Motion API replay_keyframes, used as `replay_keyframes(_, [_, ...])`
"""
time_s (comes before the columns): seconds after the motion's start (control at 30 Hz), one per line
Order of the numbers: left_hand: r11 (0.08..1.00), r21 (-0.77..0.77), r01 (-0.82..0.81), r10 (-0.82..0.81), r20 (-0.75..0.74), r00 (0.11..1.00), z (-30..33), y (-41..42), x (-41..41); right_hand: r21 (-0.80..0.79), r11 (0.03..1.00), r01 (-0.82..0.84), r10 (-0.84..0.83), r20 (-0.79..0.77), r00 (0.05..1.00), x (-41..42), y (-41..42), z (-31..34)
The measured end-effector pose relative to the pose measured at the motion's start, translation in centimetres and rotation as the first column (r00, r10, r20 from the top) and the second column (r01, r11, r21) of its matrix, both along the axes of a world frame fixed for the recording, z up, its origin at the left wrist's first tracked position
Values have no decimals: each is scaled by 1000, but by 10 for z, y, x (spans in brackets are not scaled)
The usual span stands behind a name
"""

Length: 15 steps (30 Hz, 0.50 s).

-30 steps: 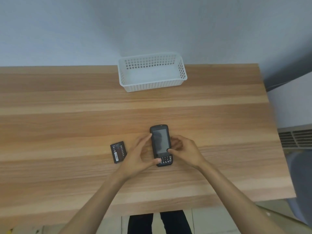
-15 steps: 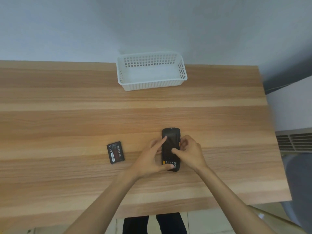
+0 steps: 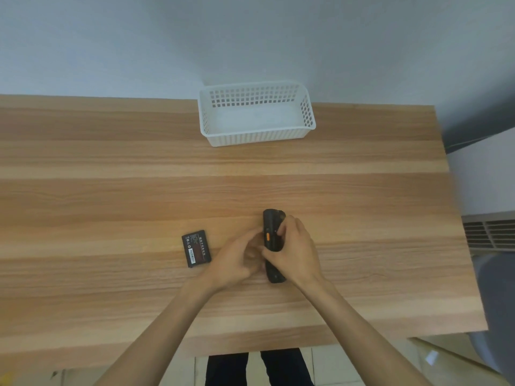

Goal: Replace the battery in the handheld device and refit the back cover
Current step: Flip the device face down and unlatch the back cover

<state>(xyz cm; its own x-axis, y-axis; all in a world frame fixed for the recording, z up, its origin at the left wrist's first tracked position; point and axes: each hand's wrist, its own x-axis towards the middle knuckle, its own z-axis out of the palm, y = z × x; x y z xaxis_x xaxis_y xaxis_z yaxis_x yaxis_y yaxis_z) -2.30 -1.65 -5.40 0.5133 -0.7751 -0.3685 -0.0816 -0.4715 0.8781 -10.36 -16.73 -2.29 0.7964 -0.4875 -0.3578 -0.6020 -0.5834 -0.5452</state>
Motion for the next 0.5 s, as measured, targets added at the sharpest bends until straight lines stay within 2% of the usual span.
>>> replay_keyframes(0.17, [998, 35, -58, 59, -18, 998, -4, 12, 6, -33, 999, -39, 39, -1, 999, 5, 9, -11])
replay_keyframes(0.27, [993, 53, -104, 104, 0, 995, -7, 11, 5, 29, 999, -42, 41, 54, 998, 0, 4, -17])
replay_keyframes(0.33, [992, 50, -115, 113, 25, 993, -9, 9, 4, 82, 996, -31, 22, 108, 994, -5, -4, -20])
replay_keyframes(0.5, [988, 35, -153, 151, 63, 987, -8, 6, 4, 63, 997, 36, -46, 161, 986, -16, -32, -22])
